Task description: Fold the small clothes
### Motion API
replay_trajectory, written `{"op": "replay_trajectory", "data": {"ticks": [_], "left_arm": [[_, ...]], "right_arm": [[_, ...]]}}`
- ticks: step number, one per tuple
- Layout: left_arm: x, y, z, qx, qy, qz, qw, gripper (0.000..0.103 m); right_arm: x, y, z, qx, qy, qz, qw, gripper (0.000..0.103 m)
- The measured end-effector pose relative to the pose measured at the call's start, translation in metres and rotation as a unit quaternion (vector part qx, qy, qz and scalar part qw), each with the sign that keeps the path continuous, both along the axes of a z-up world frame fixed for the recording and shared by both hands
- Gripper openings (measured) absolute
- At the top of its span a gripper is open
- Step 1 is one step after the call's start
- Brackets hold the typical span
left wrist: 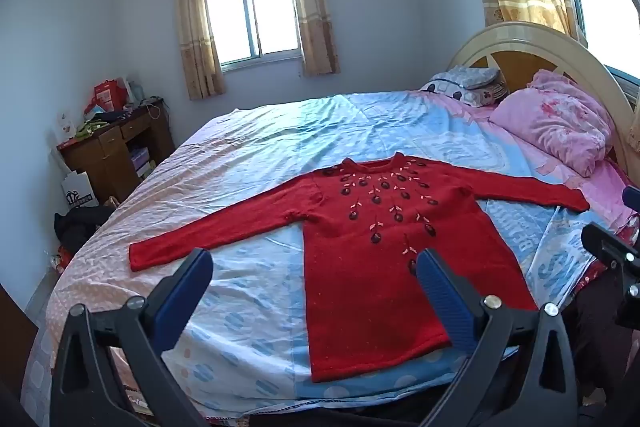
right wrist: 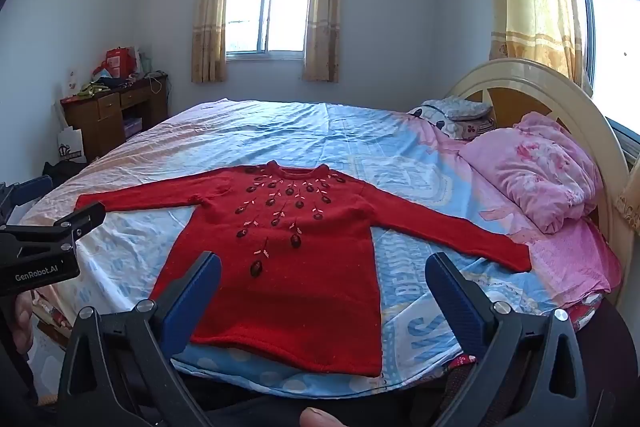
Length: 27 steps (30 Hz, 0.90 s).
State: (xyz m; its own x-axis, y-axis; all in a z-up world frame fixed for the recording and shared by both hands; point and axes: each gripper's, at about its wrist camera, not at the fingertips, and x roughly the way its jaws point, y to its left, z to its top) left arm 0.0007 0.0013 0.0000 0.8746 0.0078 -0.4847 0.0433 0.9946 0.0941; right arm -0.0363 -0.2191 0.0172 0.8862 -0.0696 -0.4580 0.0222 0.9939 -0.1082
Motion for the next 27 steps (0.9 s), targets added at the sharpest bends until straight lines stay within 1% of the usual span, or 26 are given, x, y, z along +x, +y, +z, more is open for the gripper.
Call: {"op": "replay_trajectory", "data": {"ticks": [1, 8, 10, 15, 17, 27], "left_arm": [[-0.0011, -0.0010, 0.0001, 0.007, -0.007, -0.003, 0.9999, 0.103], [-0.0041, 0.0006, 0.0003, 0.009, -0.012, 0.008, 0.9999, 0.103], [-0.0022, 0.0024, -0.0059, 0.006, -0.008, 0.005, 0.9999, 0.103], [-0.0075, 0.0009, -0.0075, 0.008, -0.012, 0.006, 0.9999, 0.103], [0.0012, 0.0025, -0.0067, 0.004, -0.005, 0.006, 1.0000, 0.103], [0.0016, 0.0043, -0.0086, 0.004, -0.005, 0.012, 0.9999, 0.103]], "right_arm": [[0.0005, -0.0004, -0.0002, 0.002, 0.003, 0.001, 1.000, 0.102], [0.0010, -0.0016, 0.0001, 0.002, 0.004, 0.000, 1.000, 0.102], [0.0019, -0.0048, -0.0038, 0.002, 0.004, -0.001, 1.000, 0.102], [0.0022, -0.0057, -0.0039, 0.004, 0.004, 0.000, 1.000, 0.102], [0.0025, -0.0033, -0.0049, 0.003, 0.005, 0.001, 1.000, 0.102], [0.0030, -0.0041, -0.0069, 0.003, 0.007, 0.000, 1.000, 0.102]]}}
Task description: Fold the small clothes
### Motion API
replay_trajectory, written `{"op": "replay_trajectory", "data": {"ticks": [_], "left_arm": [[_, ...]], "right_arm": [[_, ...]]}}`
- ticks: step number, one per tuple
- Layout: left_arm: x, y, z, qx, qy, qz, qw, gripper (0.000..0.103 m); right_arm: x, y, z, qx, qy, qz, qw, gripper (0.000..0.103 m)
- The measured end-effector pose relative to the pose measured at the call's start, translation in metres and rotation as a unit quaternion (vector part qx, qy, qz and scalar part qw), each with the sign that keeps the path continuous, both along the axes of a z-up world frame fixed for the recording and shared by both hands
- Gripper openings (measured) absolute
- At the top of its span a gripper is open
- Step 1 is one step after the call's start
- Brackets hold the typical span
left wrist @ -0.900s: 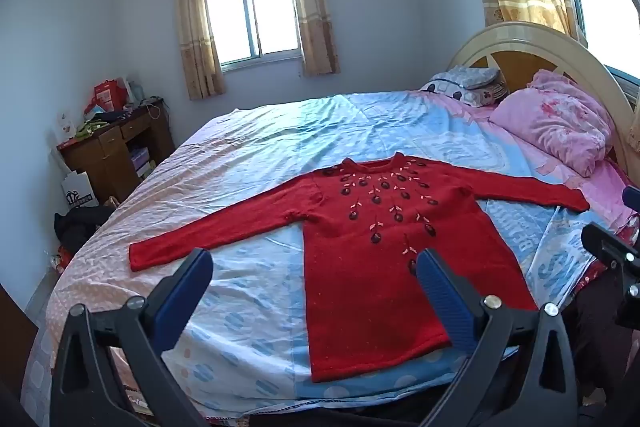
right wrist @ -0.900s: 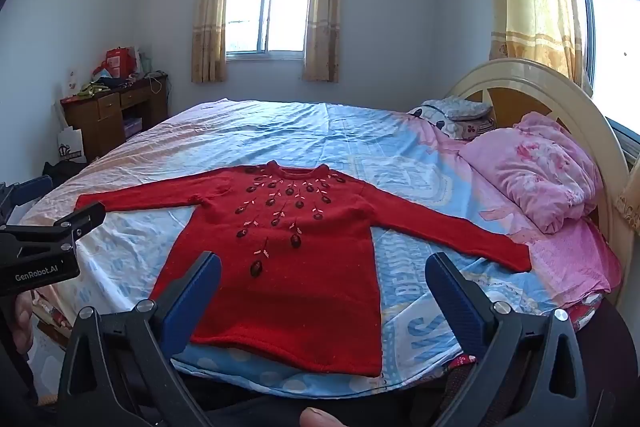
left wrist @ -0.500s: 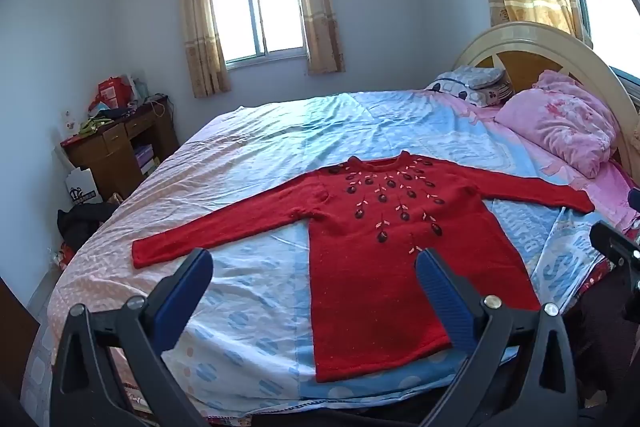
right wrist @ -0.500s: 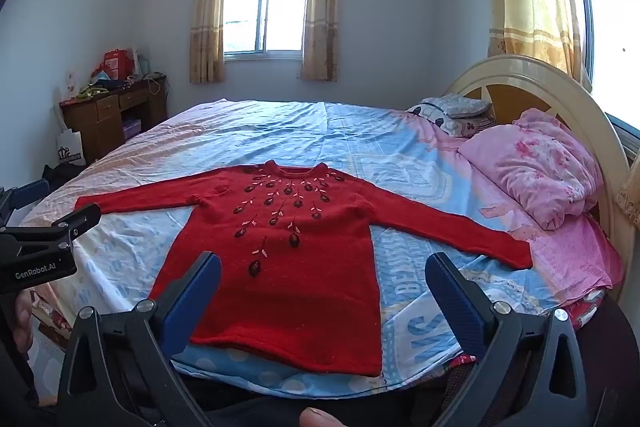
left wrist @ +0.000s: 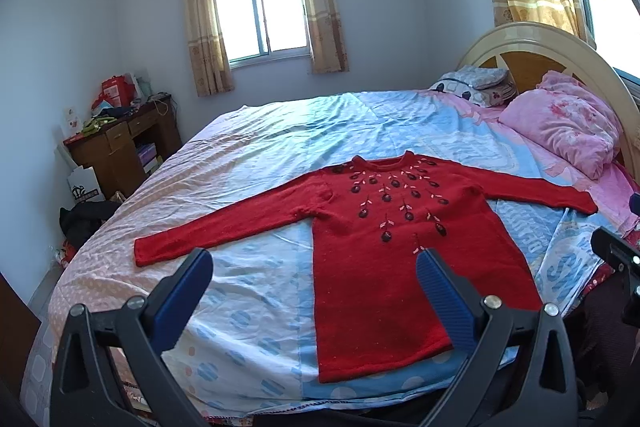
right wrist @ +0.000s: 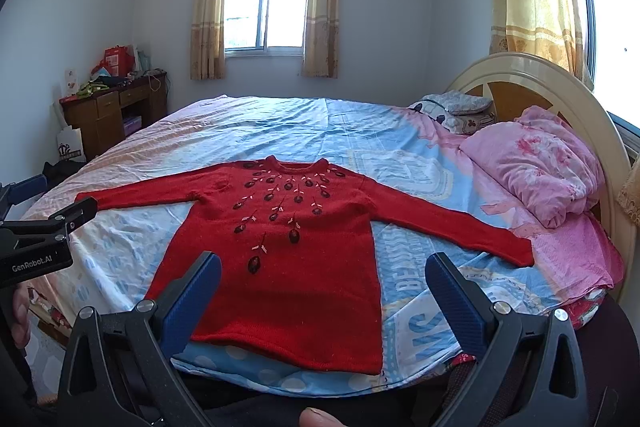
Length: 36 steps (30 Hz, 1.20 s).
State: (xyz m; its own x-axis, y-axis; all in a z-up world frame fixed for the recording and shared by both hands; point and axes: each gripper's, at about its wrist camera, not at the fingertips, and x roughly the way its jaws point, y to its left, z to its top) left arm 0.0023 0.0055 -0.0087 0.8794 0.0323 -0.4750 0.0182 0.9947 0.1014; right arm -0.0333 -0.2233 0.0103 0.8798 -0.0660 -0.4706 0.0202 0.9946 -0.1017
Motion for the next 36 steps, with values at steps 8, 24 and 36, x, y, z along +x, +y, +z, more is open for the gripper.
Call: {"op": "replay_trajectory", "data": {"ticks": [8, 24, 36], "left_arm": [[-0.0002, 0.0016, -0.0004, 0.000, 0.000, 0.001, 1.0000, 0.103], [0.0011, 0.0052, -0.0027, -0.001, 0.002, 0.005, 1.0000, 0.103], [0.0020, 0.0074, -0.0056, -0.003, 0.005, 0.006, 1.0000, 0.103]], "right_arm": [[0.0005, -0.0005, -0.0016, 0.002, 0.003, 0.001, 1.000, 0.102], [0.0006, -0.0003, -0.0028, 0.003, 0.005, 0.002, 1.000, 0.102], [0.0021, 0.0028, -0.0052, 0.000, 0.009, 0.006, 1.000, 0.102]]}}
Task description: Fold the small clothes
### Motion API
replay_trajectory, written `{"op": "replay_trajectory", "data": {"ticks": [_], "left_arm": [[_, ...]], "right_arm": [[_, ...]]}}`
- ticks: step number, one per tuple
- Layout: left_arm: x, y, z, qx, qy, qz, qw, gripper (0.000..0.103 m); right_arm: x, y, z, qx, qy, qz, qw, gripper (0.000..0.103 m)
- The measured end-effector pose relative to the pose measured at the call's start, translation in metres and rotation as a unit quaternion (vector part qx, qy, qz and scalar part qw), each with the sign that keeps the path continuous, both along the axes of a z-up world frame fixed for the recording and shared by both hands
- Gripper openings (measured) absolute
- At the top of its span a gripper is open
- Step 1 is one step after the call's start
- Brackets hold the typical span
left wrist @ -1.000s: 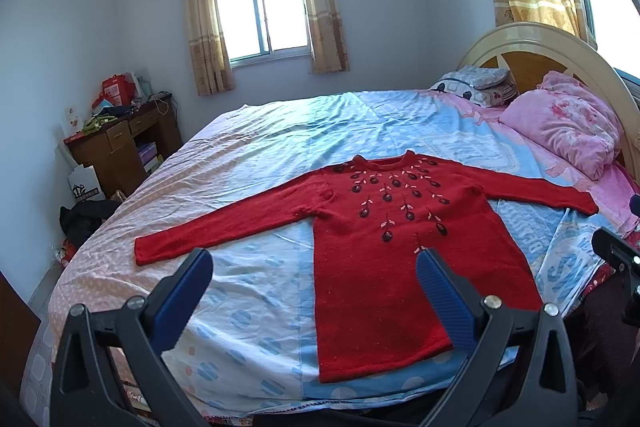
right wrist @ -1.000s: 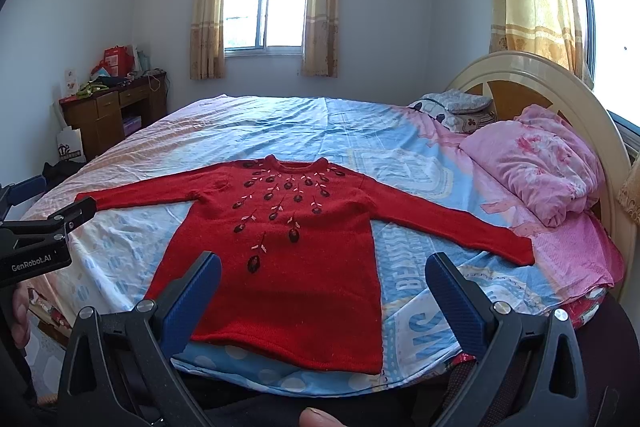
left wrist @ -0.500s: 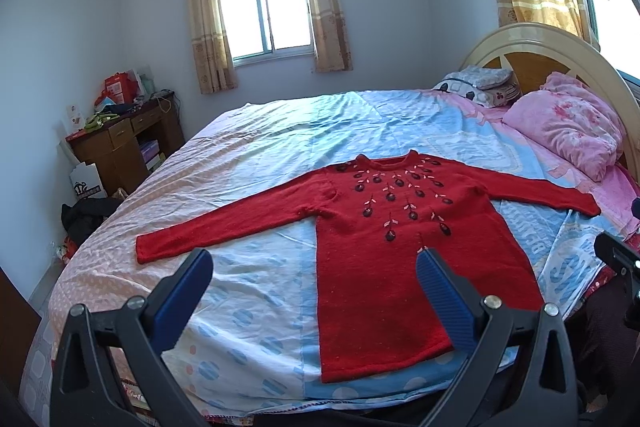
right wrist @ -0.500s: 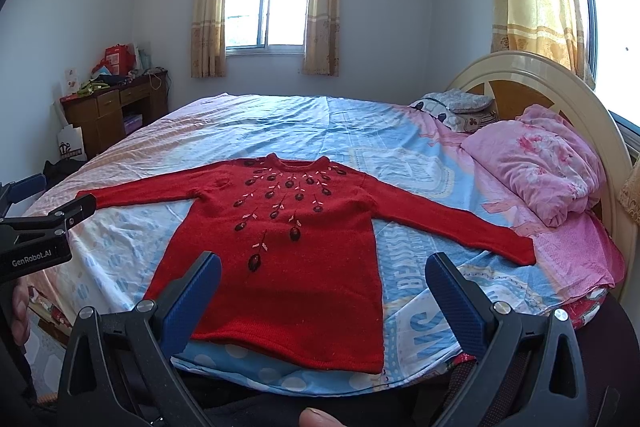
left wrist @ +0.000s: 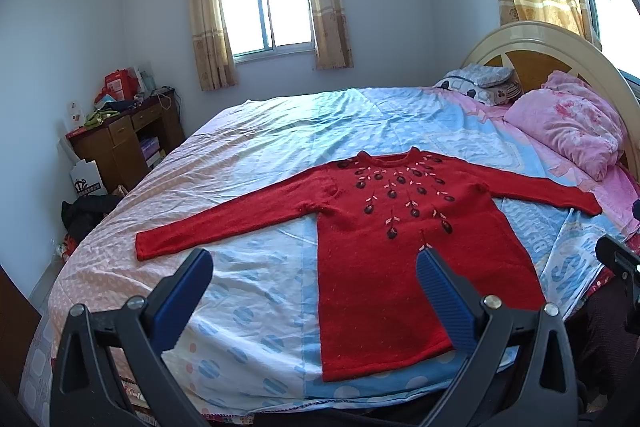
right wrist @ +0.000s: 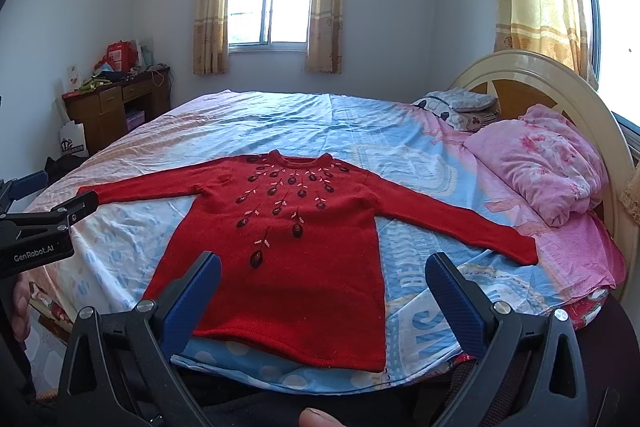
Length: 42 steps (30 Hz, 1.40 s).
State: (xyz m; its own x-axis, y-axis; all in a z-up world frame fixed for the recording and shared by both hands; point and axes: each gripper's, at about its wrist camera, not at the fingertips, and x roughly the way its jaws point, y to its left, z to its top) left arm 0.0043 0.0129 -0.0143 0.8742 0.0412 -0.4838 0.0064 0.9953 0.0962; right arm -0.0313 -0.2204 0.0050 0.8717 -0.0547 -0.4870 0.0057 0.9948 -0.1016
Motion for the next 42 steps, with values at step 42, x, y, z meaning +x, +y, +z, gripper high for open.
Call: {"op": "replay_trajectory", "data": {"ticks": [42], "left_arm": [[0.021, 0.006, -0.017, -0.017, 0.015, -0.009, 0.9997, 0.103]], "right_arm": [[0.034, -0.044, -0.020, 0.056, 0.008, -0.010, 0.998, 0.102]]}}
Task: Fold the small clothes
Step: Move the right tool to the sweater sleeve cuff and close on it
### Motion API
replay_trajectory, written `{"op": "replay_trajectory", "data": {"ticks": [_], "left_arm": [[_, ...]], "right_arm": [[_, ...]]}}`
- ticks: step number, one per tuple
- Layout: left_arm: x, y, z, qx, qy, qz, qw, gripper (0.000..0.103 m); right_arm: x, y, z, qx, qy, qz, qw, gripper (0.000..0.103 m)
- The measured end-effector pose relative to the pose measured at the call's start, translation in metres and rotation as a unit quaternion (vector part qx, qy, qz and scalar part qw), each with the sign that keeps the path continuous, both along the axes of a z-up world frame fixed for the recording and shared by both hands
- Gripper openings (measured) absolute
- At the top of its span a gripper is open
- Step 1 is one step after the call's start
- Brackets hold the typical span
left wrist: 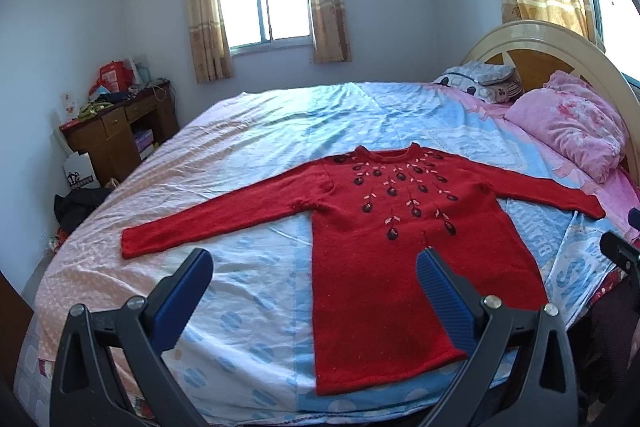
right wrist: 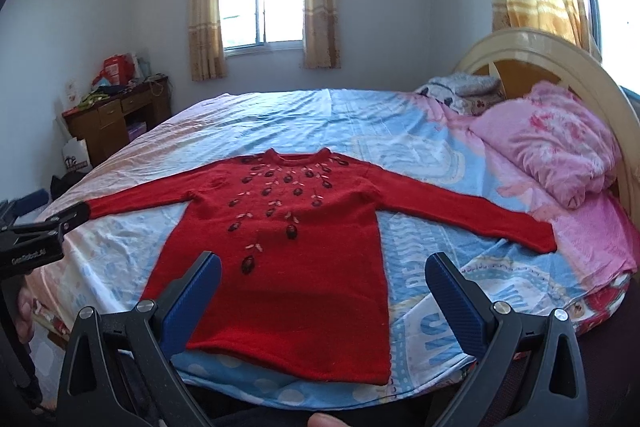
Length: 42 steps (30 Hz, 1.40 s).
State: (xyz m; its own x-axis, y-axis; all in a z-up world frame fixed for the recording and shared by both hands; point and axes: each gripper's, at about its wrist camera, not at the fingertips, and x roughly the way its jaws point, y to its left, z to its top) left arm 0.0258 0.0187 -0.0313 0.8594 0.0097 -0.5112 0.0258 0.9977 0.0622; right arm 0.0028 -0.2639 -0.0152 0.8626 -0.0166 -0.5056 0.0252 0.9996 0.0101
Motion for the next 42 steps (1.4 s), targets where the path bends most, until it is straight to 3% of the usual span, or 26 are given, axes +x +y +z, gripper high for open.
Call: {"op": "replay_trajectory", "data": {"ticks": [17, 30, 33, 35, 42], "left_arm": [[0.077, -0.061, -0.031, 0.038, 0.029, -0.024, 0.9986, 0.103], [0.139, -0.099, -0.064, 0.066, 0.056, -0.014, 0.9962, 0.103], [0.147, -0.105, -0.071, 0.076, 0.060, -0.008, 0.9953, 0.103], [0.150, -0.107, -0.076, 0.080, 0.064, -0.003, 0.9947, 0.103], [0.159, -0.102, -0.085, 0.094, 0.078, 0.009, 0.9925, 0.103]], "right_arm": [[0.060, -0.113, -0.050, 0.008, 0.051, -0.127, 0.991, 0.102], [0.112, -0.212, -0.093, -0.010, 0.108, -0.221, 0.969, 0.101], [0.118, -0.235, -0.100, 0.013, 0.121, -0.239, 0.963, 0.099], [0.121, -0.256, -0.103, 0.048, 0.126, -0.250, 0.959, 0.091], [0.114, -0.328, -0.098, 0.164, 0.109, -0.304, 0.932, 0.083]]}}
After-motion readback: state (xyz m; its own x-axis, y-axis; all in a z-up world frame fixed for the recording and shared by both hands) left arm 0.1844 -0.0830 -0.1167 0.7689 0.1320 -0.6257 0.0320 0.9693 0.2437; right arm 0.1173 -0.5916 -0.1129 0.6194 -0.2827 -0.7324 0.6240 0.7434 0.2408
